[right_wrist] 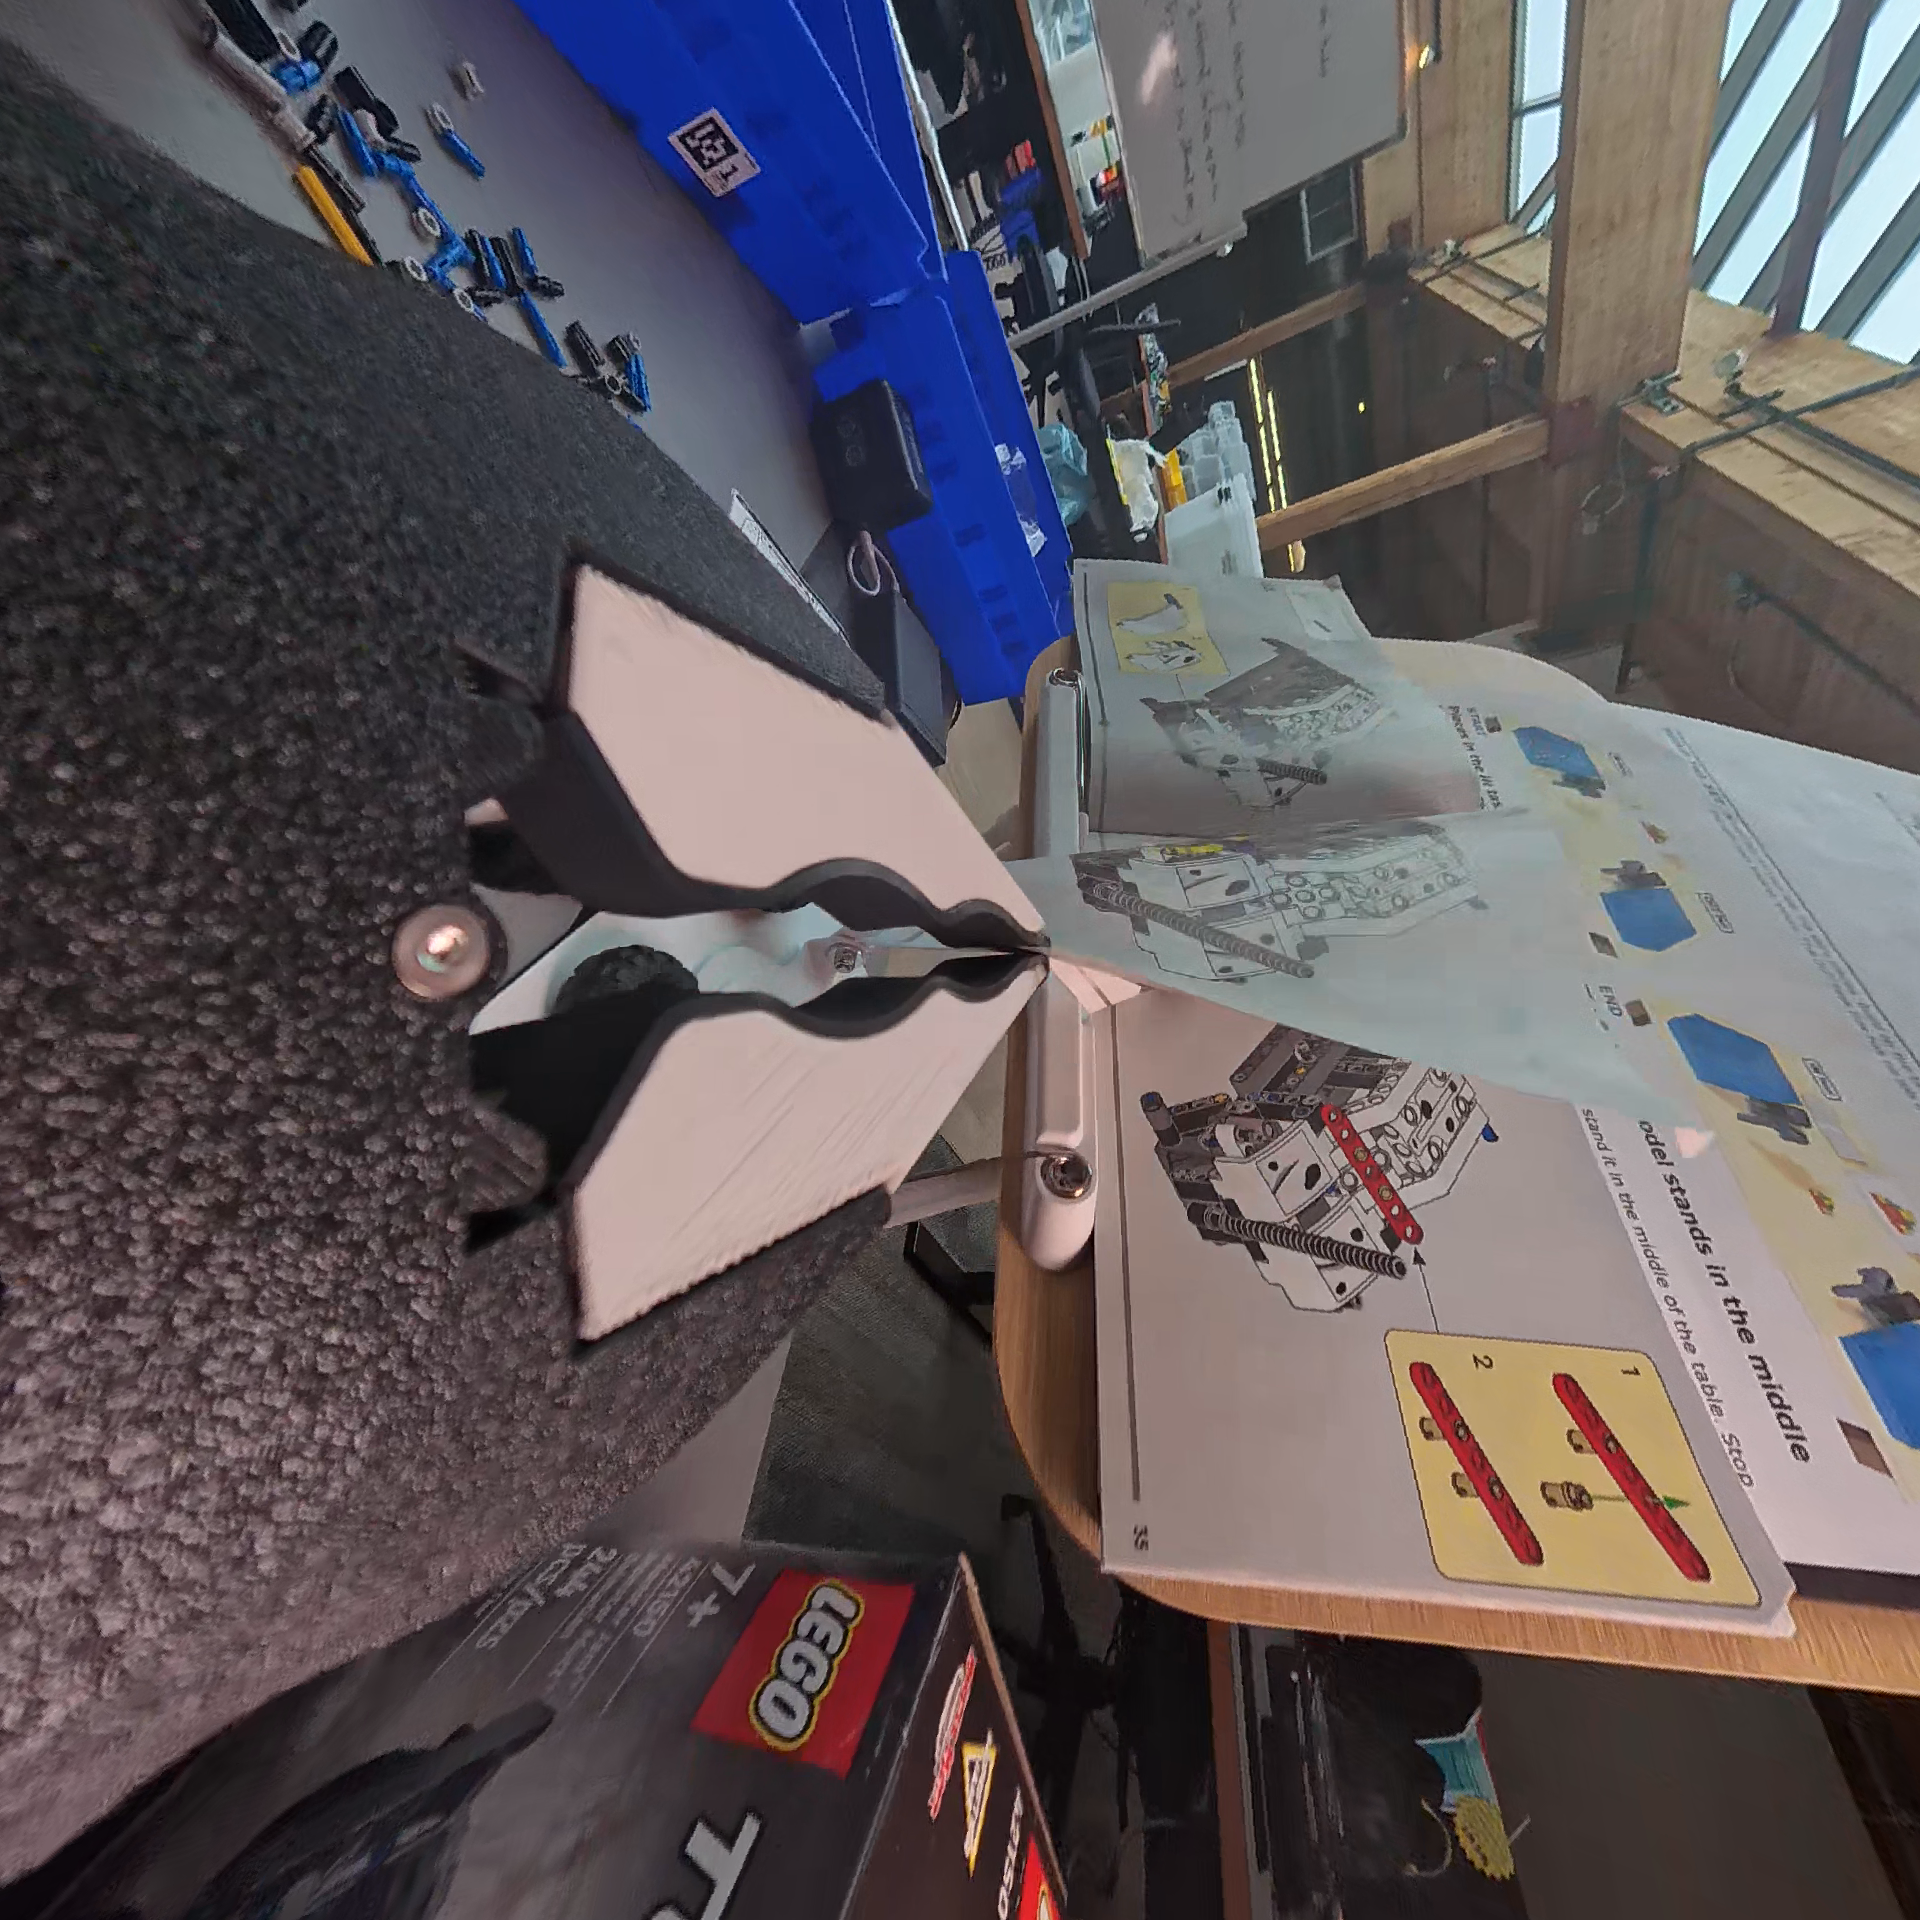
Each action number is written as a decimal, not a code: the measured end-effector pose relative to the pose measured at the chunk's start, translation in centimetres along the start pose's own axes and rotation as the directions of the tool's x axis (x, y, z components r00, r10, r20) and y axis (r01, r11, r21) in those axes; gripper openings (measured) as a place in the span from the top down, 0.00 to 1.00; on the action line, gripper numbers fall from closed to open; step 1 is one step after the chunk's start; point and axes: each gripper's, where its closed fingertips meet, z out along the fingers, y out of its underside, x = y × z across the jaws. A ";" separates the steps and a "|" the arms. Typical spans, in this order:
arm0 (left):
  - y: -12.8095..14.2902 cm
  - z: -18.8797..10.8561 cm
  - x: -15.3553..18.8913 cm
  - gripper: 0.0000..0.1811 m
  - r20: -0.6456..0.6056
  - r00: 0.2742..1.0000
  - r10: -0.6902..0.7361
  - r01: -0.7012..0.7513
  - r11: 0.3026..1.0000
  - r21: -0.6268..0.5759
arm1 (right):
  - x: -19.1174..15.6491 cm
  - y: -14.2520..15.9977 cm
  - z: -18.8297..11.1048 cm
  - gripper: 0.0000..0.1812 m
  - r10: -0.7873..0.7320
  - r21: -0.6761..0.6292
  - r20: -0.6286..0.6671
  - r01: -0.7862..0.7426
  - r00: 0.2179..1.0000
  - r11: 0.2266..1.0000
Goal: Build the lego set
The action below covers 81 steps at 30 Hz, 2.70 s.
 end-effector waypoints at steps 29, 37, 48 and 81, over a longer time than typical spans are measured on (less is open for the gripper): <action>0.5 -0.1 0.6 0.75 -0.017 0.999 0.050 -0.050 0.999 -0.016 | 5.6 -4.7 -0.7 1.00 -0.066 -0.044 -0.213 0.058 0.975 0.997; 0.5 -0.1 0.6 0.75 -0.022 0.998 0.051 -0.052 0.999 -0.017 | -3.9 -3.7 1.3 1.00 -0.048 -0.049 0.034 0.049 0.998 0.998; 0.6 -0.1 0.7 0.75 -0.024 0.999 0.044 -0.044 0.999 -0.010 | -14.8 2.9 11.6 1.00 -0.048 -0.244 0.256 0.113 0.965 0.963; 0.6 0.0 0.6 0.75 -0.038 0.999 0.037 -0.037 0.999 0.008 | -5.5 1.6 13.4 0.89 -0.597 -0.419 0.005 0.544 0.802 0.727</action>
